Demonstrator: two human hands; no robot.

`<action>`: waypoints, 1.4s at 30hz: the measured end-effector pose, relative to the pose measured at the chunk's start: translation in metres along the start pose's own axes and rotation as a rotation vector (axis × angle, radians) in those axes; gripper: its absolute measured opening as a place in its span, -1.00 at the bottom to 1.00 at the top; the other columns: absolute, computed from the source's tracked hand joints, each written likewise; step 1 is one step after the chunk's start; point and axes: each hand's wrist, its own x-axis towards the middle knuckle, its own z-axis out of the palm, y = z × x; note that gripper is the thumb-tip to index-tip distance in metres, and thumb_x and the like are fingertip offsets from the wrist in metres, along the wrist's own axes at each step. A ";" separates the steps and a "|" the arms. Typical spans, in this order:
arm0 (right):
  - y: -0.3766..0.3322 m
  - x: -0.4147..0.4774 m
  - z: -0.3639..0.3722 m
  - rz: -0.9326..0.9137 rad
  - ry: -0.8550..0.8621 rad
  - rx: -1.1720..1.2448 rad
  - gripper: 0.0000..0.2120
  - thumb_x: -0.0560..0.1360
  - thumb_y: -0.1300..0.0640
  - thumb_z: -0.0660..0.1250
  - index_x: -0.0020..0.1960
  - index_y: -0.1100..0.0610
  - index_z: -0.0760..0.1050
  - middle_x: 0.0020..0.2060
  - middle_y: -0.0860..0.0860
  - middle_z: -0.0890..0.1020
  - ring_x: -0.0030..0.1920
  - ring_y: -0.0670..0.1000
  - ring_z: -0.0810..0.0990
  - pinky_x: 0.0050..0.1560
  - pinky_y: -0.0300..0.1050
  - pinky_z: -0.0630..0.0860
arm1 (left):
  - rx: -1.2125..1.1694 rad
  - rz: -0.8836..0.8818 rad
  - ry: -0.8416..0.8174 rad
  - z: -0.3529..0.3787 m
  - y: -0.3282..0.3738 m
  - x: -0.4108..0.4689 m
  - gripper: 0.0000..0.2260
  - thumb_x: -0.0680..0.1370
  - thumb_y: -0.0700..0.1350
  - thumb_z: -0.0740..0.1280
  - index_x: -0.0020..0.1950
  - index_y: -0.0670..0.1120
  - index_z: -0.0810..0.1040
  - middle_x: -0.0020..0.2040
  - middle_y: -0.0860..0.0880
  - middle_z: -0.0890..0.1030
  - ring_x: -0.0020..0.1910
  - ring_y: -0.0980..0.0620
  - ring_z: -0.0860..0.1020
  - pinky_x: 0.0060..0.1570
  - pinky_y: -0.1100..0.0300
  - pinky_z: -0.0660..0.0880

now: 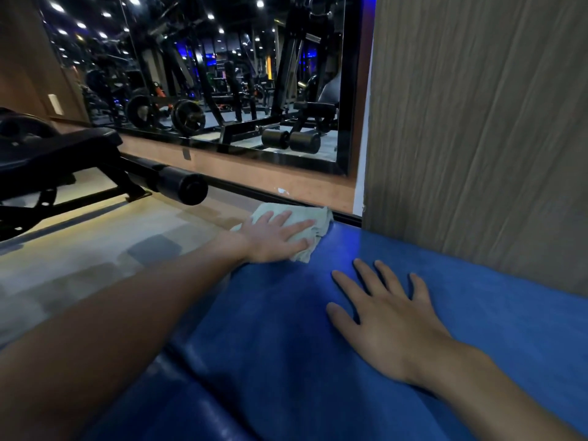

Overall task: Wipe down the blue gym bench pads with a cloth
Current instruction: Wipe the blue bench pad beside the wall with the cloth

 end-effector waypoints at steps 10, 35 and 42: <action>-0.004 -0.005 -0.002 -0.005 0.023 0.057 -0.39 0.57 -0.34 -0.24 0.59 -0.20 -0.11 0.61 -0.07 -0.14 0.58 0.04 -0.25 0.49 0.30 -0.29 | 0.026 0.020 -0.033 0.014 -0.032 -0.174 -0.43 0.33 0.53 -0.36 0.35 0.59 -0.28 0.63 0.08 -0.22 0.60 -0.02 -0.23 0.52 -0.08 -0.17; 0.098 -0.048 -0.029 0.179 0.041 0.011 -0.39 0.55 -0.38 -0.19 0.56 -0.26 -0.02 0.60 -0.17 -0.05 0.59 0.00 -0.15 0.50 0.30 -0.22 | -0.037 -0.073 -0.009 -0.005 0.055 -0.003 -0.51 0.58 0.38 -0.12 0.51 0.46 -0.13 0.64 0.05 -0.10 0.61 -0.17 -0.09 0.47 -0.30 -0.17; 0.133 -0.073 -0.016 0.254 -0.019 0.076 -0.36 0.51 -0.44 -0.24 0.56 -0.30 -0.12 0.60 -0.13 -0.15 0.59 0.06 -0.24 0.47 0.34 -0.28 | -0.045 0.001 0.002 -0.002 0.120 -0.020 -0.50 0.60 0.38 -0.11 0.53 0.43 -0.13 0.64 0.07 -0.12 0.61 -0.16 -0.11 0.49 -0.26 -0.16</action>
